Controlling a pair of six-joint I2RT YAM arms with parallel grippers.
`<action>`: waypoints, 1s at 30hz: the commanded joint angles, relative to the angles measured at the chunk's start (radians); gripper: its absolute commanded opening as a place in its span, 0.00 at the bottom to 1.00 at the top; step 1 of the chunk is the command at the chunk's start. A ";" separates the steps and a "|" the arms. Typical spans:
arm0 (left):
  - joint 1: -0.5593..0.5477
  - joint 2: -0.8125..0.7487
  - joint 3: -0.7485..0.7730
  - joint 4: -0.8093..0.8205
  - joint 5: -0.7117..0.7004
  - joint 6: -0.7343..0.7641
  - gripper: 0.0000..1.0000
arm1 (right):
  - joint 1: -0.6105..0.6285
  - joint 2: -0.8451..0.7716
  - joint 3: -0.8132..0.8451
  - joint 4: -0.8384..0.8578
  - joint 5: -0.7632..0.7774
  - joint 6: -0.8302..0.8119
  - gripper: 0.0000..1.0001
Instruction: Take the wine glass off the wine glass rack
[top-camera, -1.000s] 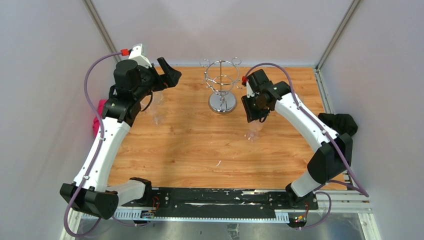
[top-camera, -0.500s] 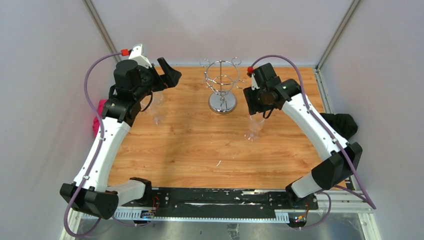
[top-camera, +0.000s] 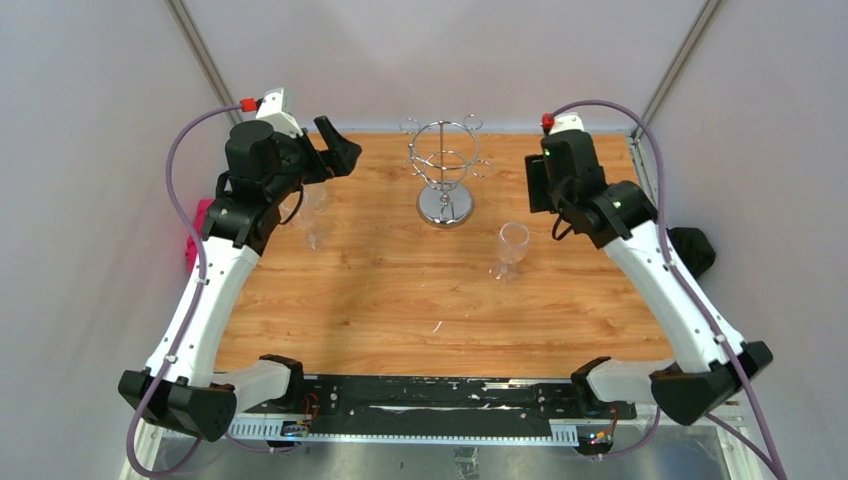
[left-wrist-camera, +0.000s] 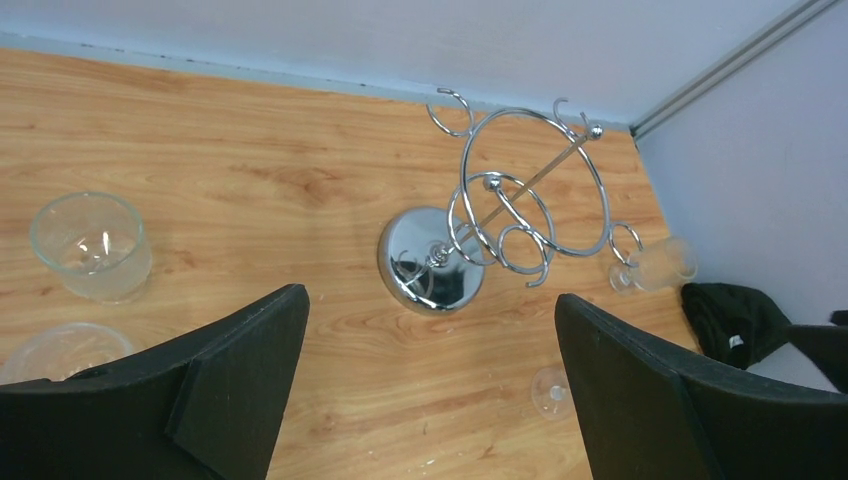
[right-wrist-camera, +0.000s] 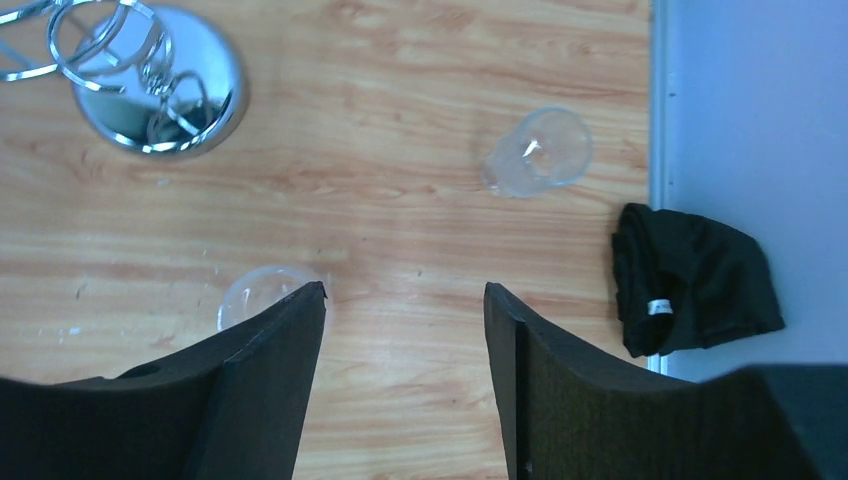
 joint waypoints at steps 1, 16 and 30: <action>-0.005 -0.022 0.000 -0.017 -0.023 0.026 1.00 | 0.011 -0.109 -0.065 0.094 0.183 0.008 0.66; -0.005 -0.023 -0.002 -0.018 -0.022 0.023 1.00 | 0.012 -0.205 -0.148 0.151 0.254 0.018 0.67; -0.005 -0.022 0.000 -0.020 -0.022 0.023 1.00 | 0.011 -0.188 -0.151 0.143 0.263 0.010 0.67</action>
